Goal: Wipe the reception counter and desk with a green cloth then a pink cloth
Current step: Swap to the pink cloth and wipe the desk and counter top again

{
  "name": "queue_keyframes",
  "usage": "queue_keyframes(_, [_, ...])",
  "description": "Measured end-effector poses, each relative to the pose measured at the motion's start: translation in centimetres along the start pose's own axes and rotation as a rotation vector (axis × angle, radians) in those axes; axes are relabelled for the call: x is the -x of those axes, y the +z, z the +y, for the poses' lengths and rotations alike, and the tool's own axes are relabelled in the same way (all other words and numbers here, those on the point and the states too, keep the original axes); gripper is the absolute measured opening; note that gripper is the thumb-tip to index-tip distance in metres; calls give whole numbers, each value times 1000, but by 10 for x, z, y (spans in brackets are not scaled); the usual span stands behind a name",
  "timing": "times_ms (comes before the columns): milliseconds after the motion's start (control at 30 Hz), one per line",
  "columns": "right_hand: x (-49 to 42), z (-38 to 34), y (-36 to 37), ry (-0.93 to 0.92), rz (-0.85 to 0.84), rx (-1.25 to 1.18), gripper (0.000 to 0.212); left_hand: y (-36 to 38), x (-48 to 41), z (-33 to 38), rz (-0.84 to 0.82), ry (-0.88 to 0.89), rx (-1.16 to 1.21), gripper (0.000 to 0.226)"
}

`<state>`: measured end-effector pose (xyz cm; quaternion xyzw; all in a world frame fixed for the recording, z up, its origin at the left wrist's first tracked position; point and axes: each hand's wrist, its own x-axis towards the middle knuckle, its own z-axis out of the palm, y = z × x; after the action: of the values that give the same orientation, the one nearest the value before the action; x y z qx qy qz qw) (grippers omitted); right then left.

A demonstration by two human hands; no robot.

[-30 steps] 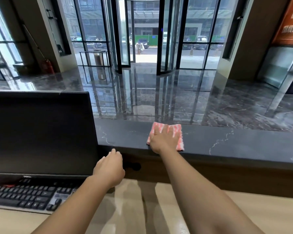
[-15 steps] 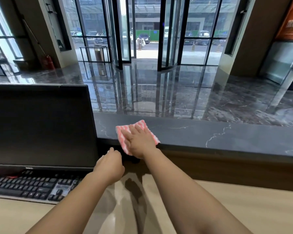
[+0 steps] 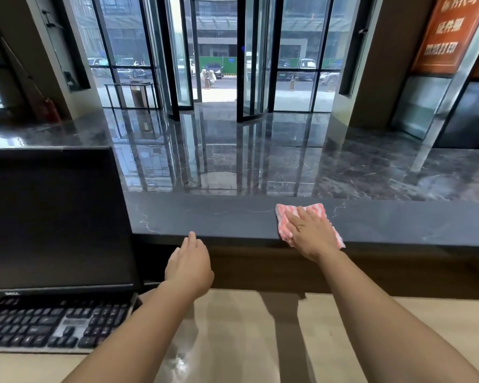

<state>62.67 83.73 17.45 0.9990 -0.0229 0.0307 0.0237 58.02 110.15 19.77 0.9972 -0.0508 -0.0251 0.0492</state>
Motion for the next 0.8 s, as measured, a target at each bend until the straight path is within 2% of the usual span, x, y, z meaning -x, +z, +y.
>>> queue_keyframes(100, [7,-21,-12,144,4,-136,53,-1,4,-7,-7,-3,26,60])
queue_keyframes(200, [13,-65,-18,199,42,-216,54,0,12,-20,-55,-45,91,39])
queue_keyframes(267, [15,-101,-19,135,46,-261,55,1,18,-30,-93,-66,114,32])
queue_keyframes(367, [16,-156,-25,-13,57,-383,46,3,22,-44,-99,-95,153,36])
queue_keyframes(467, [14,-201,-38,-146,8,-585,39,3,23,-58,-38,-125,225,18])
queue_keyframes(533, [11,-221,-40,-247,4,-520,40,2,23,-64,36,-120,276,18])
queue_keyframes(600, [6,-228,-35,-327,44,-327,45,2,22,-67,81,-109,310,19])
queue_keyframes(700, [1,-219,-32,-388,32,-151,73,2,22,-64,106,-91,312,17])
queue_keyframes(733, [0,-213,-33,-389,40,-133,75,2,21,-62,89,-80,300,19])
queue_keyframes(800, [0,-199,-34,-377,84,-119,65,3,20,-55,43,-64,271,33])
